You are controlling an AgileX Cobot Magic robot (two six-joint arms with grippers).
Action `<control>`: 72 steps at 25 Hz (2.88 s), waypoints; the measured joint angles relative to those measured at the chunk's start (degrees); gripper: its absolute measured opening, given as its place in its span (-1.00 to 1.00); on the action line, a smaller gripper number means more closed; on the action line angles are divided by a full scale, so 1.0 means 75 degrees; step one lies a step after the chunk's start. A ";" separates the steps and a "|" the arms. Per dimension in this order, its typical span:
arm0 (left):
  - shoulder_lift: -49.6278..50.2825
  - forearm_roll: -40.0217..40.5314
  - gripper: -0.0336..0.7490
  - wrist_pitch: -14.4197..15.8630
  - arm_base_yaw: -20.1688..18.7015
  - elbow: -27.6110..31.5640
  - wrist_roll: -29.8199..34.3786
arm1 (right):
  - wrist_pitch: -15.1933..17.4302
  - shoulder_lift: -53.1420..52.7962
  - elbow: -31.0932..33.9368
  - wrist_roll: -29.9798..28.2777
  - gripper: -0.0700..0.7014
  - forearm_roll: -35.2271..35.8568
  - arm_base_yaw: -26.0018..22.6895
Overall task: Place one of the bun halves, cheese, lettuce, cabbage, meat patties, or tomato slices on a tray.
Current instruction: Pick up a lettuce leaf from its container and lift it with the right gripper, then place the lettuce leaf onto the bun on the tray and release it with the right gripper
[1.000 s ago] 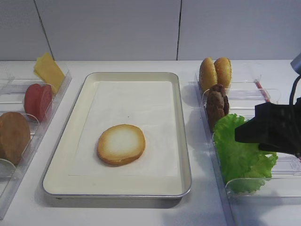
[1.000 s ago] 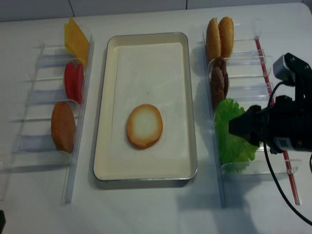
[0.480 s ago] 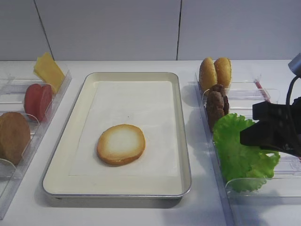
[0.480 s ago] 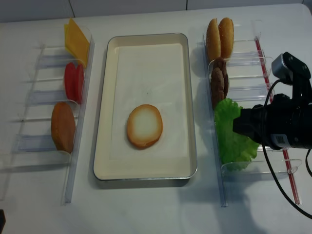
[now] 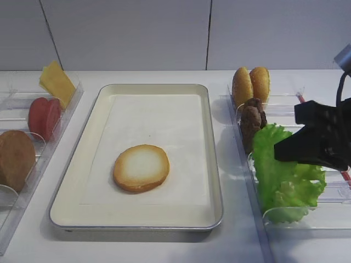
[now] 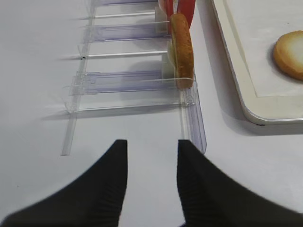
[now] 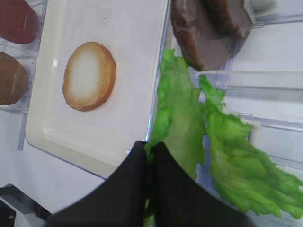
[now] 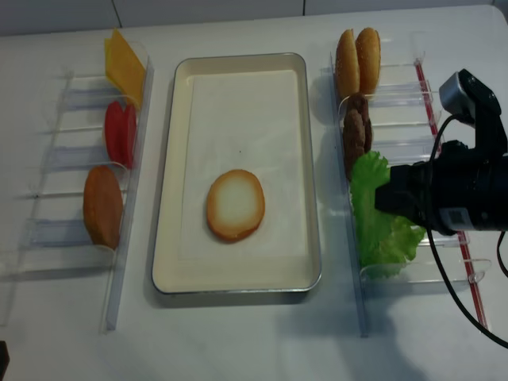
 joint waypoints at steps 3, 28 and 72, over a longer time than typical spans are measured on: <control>0.0000 0.0000 -0.26 0.0000 0.0000 0.0000 0.0000 | 0.0288 -0.0183 -0.0120 0.0147 -0.77 -0.0065 0.0000; 0.0000 0.0000 -0.26 0.0000 0.0000 0.0000 0.0000 | -0.1271 0.2366 -0.3188 0.1001 -0.77 0.0600 0.4358; 0.0000 0.0007 -0.26 0.0000 0.0000 0.0000 0.0000 | -0.1952 0.4970 -0.4410 0.2407 -0.77 -0.2006 0.4428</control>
